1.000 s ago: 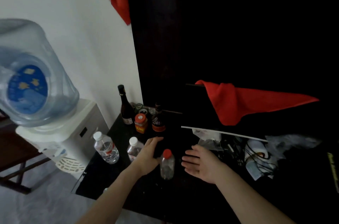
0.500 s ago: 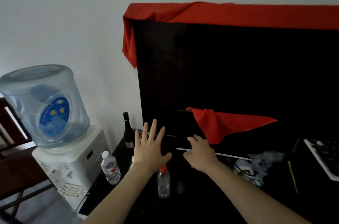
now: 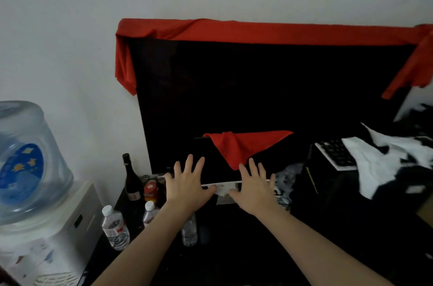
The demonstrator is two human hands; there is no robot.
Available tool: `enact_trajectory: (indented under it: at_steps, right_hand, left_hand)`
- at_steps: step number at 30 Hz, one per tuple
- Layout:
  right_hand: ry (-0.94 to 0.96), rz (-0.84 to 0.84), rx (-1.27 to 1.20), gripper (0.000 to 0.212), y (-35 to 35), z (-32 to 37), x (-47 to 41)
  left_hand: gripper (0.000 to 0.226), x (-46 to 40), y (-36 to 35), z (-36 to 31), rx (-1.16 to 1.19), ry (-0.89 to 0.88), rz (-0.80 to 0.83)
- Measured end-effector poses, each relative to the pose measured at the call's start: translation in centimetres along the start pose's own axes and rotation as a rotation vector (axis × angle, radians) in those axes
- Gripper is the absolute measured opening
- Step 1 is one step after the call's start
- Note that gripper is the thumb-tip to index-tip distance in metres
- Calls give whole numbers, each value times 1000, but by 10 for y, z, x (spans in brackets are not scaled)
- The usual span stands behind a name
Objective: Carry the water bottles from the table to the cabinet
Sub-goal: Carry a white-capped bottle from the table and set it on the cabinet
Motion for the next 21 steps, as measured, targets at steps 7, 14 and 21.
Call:
enact_trajectory:
  at_steps: [7, 14, 21]
  right_hand:
    - [-125, 25, -26, 82, -1, 1, 70]
    - [-301, -22, -5, 84, 0, -12, 147]
    - [-447, -102, 94, 83, 41, -57, 229]
  left_hand:
    - [87, 45, -6, 6, -6, -169, -38]
    - [96, 91, -17, -12, -31, -318, -23]
    - [92, 131, 5, -92, 52, -562, -56]
Point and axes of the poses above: each hand's wrist, its own x-axis away from the middle knuckle, its own y-axis out of the back of the hand, z = x × y, the point moved 2 cm from there along -x, towards the middle knuckle, and after that the axes turned 7 degrees about -x, right-handed, at the moved point
